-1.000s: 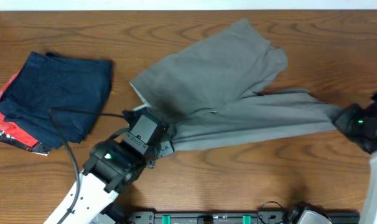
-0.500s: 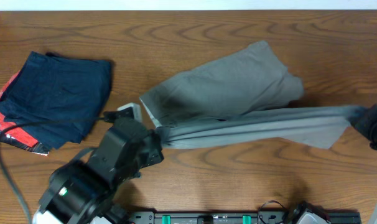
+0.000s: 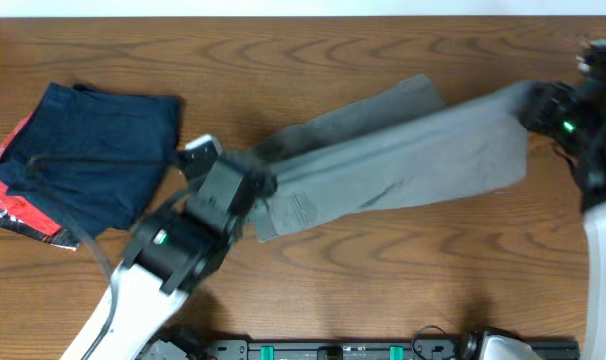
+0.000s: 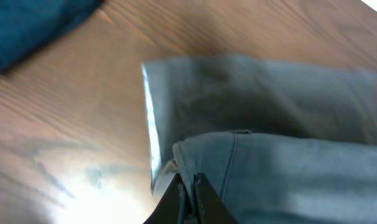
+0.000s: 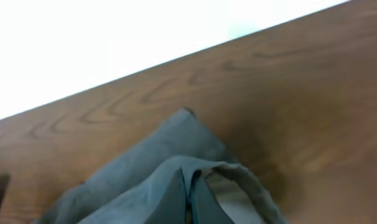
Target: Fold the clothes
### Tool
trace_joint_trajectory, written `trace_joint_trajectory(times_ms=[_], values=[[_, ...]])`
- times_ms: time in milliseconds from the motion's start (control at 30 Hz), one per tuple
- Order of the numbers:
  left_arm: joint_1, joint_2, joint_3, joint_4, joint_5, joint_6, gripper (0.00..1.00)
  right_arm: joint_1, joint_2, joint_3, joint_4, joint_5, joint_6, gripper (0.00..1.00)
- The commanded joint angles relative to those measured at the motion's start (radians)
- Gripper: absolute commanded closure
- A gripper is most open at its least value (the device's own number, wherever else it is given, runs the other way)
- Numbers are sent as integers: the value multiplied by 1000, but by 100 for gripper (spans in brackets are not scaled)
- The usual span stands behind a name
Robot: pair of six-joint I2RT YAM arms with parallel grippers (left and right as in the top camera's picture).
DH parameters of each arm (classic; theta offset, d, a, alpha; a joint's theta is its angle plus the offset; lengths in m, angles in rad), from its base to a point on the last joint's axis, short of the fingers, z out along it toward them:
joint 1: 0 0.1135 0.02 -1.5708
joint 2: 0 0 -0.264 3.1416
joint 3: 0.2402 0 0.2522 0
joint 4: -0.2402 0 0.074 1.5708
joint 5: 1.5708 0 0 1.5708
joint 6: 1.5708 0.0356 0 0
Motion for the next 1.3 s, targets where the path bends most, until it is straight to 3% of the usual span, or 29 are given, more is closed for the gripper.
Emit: trace_joint_trajectory(times_ms=[0,300,700,733,767,833,900,967,1067,1267], values=[[89,96,8,48,-87,-21,94,63,104,18,72,34,-12,99],[264,341,8,217,-79,-16,94,160,369,18,293,34,-11,99],[365,556,8,367,2,5,94,237,584,18,442,33,2,99],[366,563,8,370,4,5,93,241,590,18,449,33,5,95],[366,567,8,374,3,5,84,243,594,18,454,33,7,83],[368,568,8,397,-4,17,65,251,597,18,470,32,7,49],[384,556,15,429,-3,56,43,252,586,22,474,29,7,41],[409,533,34,433,-3,66,38,249,561,23,473,29,7,32],[458,489,50,435,30,65,38,239,512,23,459,29,7,35],[507,458,50,397,265,66,38,241,483,22,317,30,-25,54]])
